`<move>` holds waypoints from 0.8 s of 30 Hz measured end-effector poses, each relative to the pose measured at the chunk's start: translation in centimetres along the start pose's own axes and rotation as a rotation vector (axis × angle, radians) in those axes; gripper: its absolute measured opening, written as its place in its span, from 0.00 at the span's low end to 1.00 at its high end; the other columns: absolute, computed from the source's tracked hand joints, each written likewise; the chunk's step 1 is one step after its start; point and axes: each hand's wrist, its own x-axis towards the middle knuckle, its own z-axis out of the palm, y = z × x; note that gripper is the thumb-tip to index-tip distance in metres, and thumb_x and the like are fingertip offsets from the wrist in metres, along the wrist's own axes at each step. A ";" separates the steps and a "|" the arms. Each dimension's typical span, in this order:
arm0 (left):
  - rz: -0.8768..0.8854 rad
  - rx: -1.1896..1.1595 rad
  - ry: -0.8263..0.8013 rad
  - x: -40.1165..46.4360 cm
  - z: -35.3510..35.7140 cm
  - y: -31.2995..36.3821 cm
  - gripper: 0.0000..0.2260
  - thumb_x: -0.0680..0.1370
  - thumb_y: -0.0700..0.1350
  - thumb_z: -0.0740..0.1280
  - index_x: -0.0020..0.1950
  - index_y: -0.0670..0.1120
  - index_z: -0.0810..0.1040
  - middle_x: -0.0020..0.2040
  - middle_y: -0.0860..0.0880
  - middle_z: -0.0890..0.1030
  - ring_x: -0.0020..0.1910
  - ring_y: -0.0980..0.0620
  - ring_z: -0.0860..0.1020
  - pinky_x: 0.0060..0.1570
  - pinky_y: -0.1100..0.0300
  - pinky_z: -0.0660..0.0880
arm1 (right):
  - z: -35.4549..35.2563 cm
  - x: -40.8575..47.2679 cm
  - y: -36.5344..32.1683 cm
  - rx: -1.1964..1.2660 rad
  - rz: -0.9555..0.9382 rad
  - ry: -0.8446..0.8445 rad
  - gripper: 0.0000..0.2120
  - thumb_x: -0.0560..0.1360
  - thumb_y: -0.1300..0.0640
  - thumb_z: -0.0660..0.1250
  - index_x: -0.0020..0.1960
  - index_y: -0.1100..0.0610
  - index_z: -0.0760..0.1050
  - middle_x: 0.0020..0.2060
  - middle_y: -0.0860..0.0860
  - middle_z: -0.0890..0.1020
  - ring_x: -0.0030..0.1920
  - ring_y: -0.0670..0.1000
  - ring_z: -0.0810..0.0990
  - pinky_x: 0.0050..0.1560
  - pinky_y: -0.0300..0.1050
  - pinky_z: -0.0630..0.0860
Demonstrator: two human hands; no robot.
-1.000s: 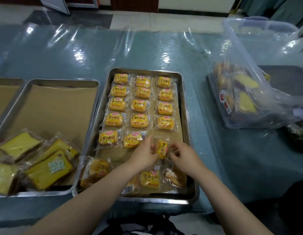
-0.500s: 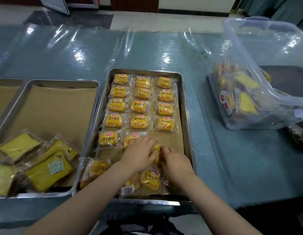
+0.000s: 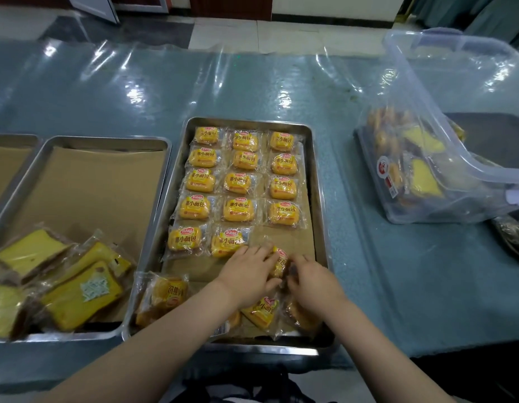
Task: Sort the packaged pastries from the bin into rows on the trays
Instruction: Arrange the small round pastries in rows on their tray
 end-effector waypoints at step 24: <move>-0.027 0.022 -0.054 1.9 1.7 -0.1 0.31 0.82 0.60 0.47 0.79 0.48 0.38 0.79 0.49 0.37 0.78 0.51 0.38 0.77 0.50 0.42 | -0.1 1.1 0.4 -0.194 -0.047 -0.117 0.33 0.82 0.46 0.51 0.80 0.55 0.41 0.79 0.53 0.42 0.79 0.55 0.41 0.77 0.53 0.44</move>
